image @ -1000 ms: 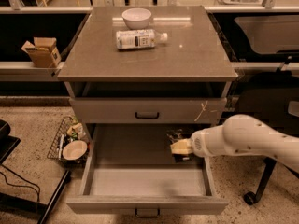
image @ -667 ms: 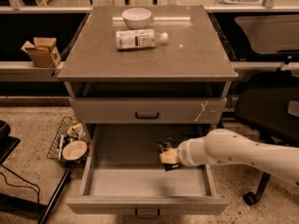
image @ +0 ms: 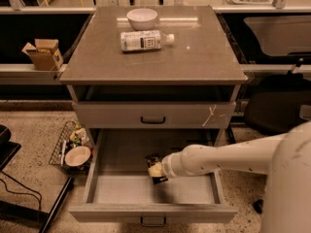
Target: Place rxbar chocolate into middle drawer
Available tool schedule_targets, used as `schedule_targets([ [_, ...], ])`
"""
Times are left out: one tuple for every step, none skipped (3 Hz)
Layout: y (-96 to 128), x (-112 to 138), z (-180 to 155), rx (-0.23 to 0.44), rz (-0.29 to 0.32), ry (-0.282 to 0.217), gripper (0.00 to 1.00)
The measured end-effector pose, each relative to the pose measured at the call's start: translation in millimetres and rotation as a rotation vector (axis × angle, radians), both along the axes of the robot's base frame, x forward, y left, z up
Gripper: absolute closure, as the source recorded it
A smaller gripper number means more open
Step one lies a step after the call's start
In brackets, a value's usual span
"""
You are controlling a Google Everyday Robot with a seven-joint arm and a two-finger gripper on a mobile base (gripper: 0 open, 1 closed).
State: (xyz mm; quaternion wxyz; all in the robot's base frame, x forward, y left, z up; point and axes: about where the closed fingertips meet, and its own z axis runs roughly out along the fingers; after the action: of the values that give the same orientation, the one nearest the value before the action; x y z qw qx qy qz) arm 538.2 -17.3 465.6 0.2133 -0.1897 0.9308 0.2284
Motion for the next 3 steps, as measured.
schedule_targets([
  [39.7,1.7,-32.9,0.03,0.043,0.036,0.99],
  [39.7,1.4,-33.3,0.03,0.043,0.037,0.68],
  [39.7,1.4,-33.3,0.03,0.043,0.037,0.46],
])
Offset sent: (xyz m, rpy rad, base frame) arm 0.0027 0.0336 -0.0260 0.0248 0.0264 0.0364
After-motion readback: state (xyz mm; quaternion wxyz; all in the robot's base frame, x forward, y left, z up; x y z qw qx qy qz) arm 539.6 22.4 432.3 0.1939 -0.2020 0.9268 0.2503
